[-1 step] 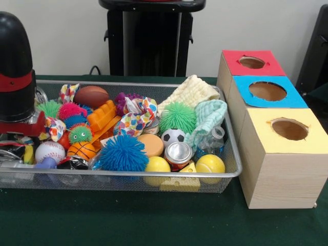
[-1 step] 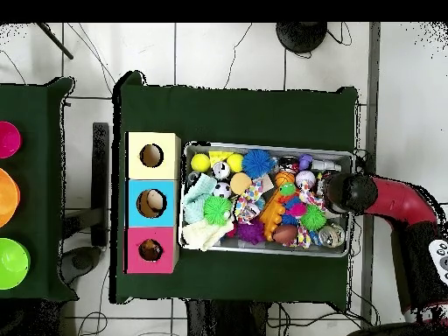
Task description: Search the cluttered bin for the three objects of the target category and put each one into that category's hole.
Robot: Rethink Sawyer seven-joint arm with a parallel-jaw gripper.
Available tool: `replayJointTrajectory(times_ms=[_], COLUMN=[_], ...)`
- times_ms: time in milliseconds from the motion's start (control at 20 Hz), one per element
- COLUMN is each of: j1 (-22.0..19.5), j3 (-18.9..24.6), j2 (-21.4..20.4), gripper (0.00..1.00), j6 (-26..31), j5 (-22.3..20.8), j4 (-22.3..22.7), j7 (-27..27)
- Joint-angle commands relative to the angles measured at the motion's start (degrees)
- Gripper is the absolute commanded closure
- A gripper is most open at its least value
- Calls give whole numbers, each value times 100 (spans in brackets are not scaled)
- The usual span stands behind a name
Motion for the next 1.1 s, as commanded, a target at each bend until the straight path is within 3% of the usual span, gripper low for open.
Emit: replayJointTrajectory(times_ms=[50, 300, 650, 850, 1100], j1=[-75, -49, 9, 158, 360], j3=[63, 68, 252, 219, 172], j2=[-271, -1019, -2358, -2724, -2763], gripper=[100, 100, 100, 100, 100], j6=[-173, -193, 446, 583, 517], j5=[-159, -11, 672, 939, 1111], j4=[825, 1560, 2604, 2917, 3063], j7=[-837, -582, -474, -318, -130])
